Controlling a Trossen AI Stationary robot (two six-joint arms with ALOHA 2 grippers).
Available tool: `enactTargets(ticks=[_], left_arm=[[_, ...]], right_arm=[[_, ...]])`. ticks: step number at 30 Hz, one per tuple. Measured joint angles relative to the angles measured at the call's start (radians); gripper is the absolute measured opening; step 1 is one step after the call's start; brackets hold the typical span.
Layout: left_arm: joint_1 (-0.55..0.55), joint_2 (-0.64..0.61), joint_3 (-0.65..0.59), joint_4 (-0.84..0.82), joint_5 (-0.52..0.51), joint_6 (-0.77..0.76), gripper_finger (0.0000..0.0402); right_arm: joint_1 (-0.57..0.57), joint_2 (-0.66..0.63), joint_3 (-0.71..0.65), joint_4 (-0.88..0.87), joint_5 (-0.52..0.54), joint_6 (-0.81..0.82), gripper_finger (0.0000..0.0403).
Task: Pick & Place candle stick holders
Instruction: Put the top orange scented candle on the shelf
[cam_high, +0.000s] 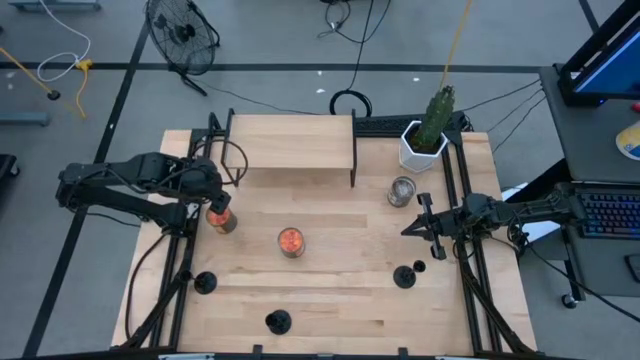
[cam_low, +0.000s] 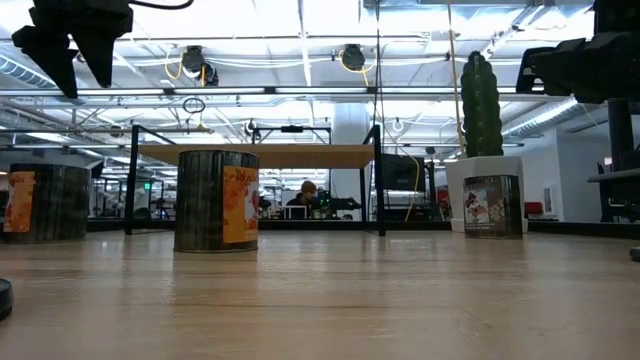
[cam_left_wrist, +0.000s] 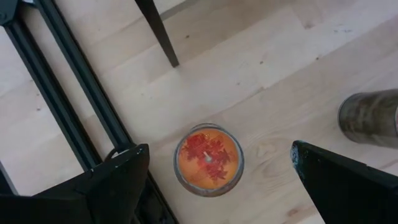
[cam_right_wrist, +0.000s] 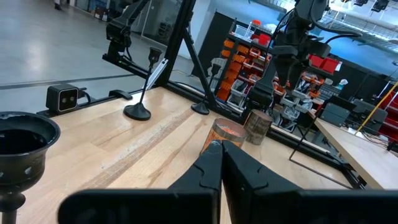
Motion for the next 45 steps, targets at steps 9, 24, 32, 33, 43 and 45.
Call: enactTargets(ticks=[9,24,32,33,43,45], left_arm=[[0.000,0.000,0.000,0.003,0.000,-0.008,0.0399],[0.002,0.105,-0.001,0.010,0.058,-0.002,0.0399],[0.041,0.129,-0.014,-0.067,0.088,0.007,0.0399],[0.046,0.124,-0.026,-0.069,0.094,-0.005,0.0399],[0.051,0.047,-0.235,0.113,0.143,-0.067,0.0399],[0.056,0.037,-0.254,0.122,0.130,-0.067,0.0399]], right_arm=[[0.000,0.000,0.000,0.000,0.000,0.000,0.0000],[0.000,0.000,0.000,0.000,0.000,0.000,0.0000],[0.000,0.000,0.000,0.000,0.000,0.000,0.0000],[0.000,0.000,0.000,0.000,0.000,0.000,0.0000],[0.000,0.000,0.000,0.000,0.000,0.000,0.0000],[0.000,0.000,0.000,0.000,0.000,0.000,0.0000]])
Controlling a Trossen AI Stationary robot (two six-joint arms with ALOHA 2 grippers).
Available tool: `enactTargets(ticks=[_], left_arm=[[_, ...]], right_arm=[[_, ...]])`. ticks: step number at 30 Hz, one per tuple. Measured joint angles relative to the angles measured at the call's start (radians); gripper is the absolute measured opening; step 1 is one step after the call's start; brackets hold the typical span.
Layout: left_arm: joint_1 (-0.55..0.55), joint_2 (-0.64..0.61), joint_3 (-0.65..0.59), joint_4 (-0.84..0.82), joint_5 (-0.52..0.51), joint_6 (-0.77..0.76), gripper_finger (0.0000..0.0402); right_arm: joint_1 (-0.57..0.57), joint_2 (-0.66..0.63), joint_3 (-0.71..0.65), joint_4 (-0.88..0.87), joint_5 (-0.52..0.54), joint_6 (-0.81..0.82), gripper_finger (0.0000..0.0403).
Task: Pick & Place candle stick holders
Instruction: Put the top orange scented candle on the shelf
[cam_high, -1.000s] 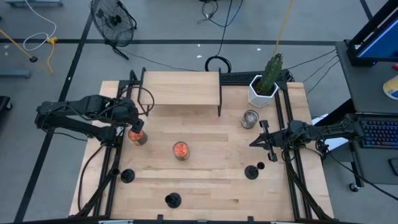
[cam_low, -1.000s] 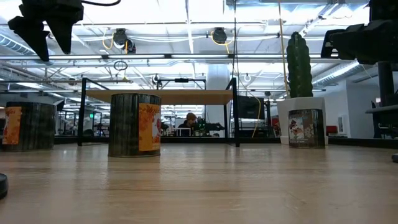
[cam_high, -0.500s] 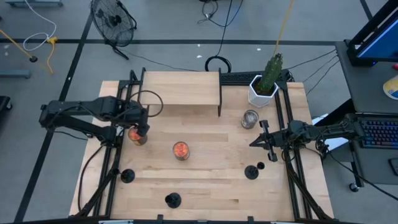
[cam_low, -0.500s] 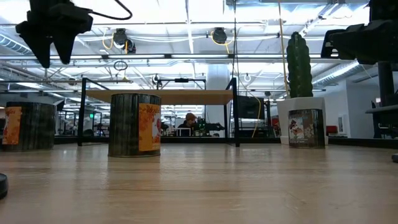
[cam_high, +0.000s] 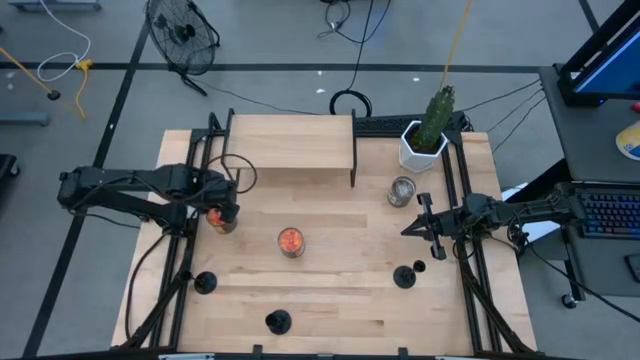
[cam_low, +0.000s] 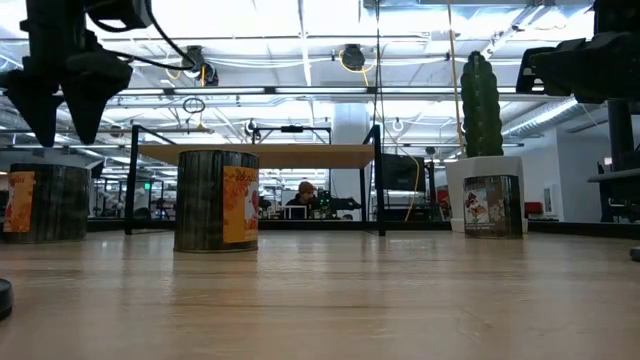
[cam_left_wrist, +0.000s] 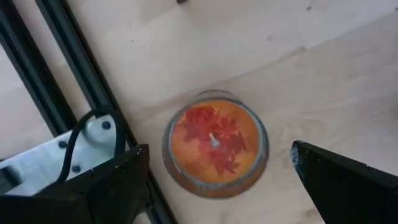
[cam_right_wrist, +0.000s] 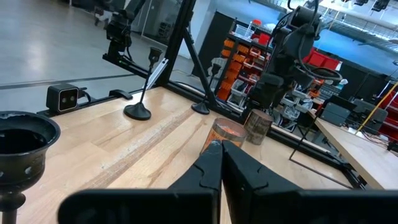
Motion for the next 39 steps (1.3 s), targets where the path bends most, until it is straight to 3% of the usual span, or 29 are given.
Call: enactTargets(ticks=[11,23,27,33,39], left_arm=[[0.102,-0.020,-0.009,-0.044,-0.010,0.024,0.0399],[0.182,-0.016,-0.009,-0.027,0.013,-0.154,0.0399],[0.177,-0.009,-0.008,0.012,0.068,-0.162,0.0399],[0.130,0.020,-0.006,0.225,0.088,-0.154,0.0399],[0.098,0.141,-0.008,0.229,0.095,-0.123,0.0399]], right_arm=[[0.000,0.000,0.000,0.000,0.000,0.000,0.0000],[0.000,0.000,0.000,0.000,0.000,0.000,0.0000],[0.000,0.000,0.000,0.000,0.000,0.000,0.0000],[0.000,0.000,0.000,0.000,0.000,0.000,0.0000],[0.000,0.000,0.000,0.000,0.000,0.000,0.0000]])
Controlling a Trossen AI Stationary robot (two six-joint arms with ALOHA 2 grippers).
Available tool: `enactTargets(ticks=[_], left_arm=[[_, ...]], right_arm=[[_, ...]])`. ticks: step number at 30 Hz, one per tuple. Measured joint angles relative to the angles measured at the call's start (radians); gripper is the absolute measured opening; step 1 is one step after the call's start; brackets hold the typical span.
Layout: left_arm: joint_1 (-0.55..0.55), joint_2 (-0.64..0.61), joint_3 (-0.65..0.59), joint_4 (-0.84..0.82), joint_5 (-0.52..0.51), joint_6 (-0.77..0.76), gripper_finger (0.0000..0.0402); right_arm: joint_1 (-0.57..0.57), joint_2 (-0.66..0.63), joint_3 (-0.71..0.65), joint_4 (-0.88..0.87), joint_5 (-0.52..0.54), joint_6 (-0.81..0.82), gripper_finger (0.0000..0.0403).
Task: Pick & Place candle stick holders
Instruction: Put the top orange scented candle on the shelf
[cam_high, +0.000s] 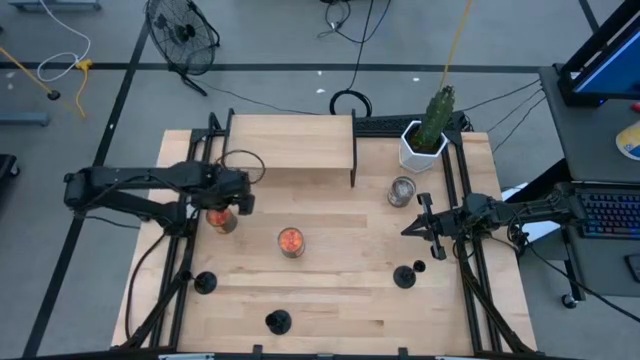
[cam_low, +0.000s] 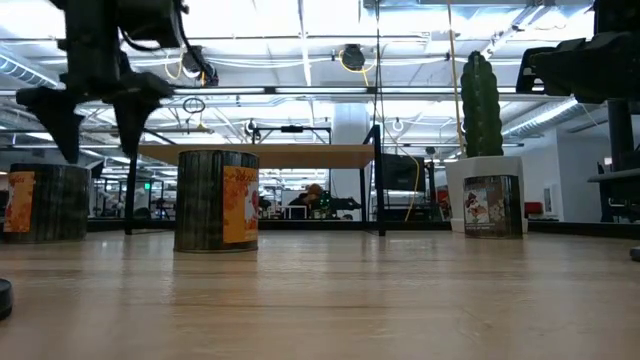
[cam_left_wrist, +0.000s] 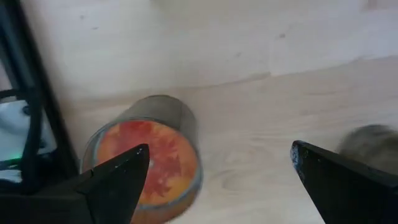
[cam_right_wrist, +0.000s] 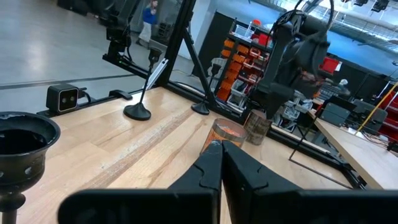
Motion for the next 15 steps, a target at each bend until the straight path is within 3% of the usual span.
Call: enactTargets(ticks=[10,15], left_arm=[[0.004,0.105,0.000,0.008,0.035,0.029,0.0394],[0.002,0.112,0.000,0.007,0.036,0.025,0.0350]], right_arm=[[0.000,0.000,0.000,0.000,0.000,0.000,0.0000],[0.000,0.000,0.000,0.000,0.000,0.000,0.0000]])
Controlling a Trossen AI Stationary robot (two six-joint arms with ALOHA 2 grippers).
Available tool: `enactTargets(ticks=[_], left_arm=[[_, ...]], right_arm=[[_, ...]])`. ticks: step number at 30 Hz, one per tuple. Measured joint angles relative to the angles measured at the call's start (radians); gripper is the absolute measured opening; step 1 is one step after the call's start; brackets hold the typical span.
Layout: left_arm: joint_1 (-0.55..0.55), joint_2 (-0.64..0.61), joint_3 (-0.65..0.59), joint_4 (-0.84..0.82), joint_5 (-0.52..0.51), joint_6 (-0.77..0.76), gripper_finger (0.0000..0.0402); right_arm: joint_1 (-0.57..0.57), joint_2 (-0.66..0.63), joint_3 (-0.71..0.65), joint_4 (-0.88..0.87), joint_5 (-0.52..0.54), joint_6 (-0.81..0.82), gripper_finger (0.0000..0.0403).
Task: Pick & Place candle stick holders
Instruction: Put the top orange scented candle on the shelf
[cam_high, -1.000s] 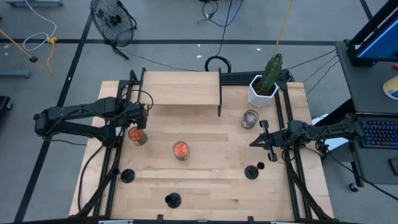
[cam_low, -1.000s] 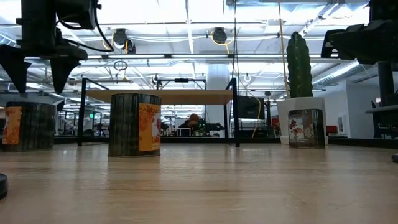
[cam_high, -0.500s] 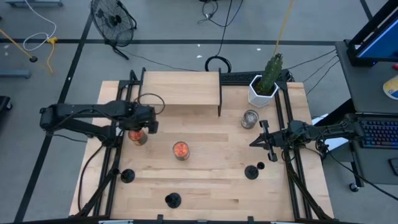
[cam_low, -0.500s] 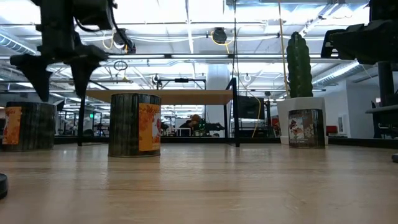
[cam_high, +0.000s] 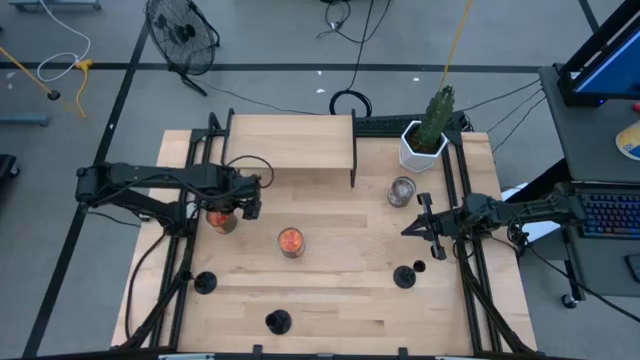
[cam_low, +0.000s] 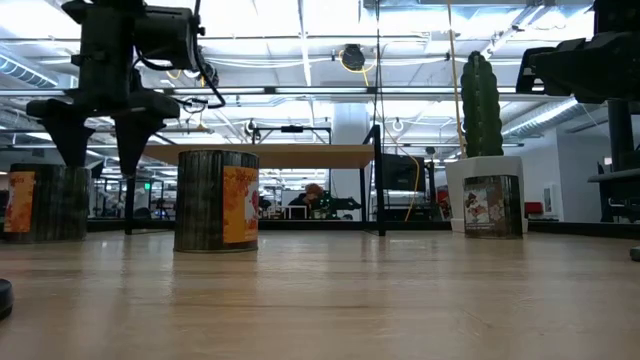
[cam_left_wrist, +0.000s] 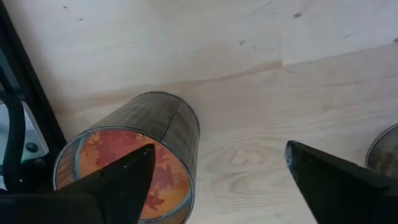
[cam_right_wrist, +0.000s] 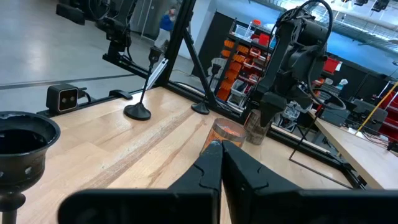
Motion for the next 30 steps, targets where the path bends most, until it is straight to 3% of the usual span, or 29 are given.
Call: enactTargets(ticks=[5,16,21,28,30], left_arm=[[0.000,0.007,-0.032,0.019,0.005,-0.007,0.0297],[-0.002,0.005,-0.076,0.062,-0.024,-0.055,0.0231],[-0.002,0.004,-0.077,0.063,-0.045,-0.078,0.0159],[-0.007,0.005,-0.077,0.074,-0.071,-0.088,0.0023],[-0.006,0.006,-0.078,0.079,-0.078,-0.076,0.0010]], right_arm=[[0.000,0.000,0.000,0.000,0.000,0.000,0.0000],[0.000,0.000,0.000,0.000,0.000,0.000,0.0000],[0.000,0.000,0.000,0.000,0.000,0.000,0.0000],[0.000,0.000,0.000,0.000,0.000,0.000,0.0000],[0.000,0.000,0.000,0.000,0.000,0.000,0.0000]])
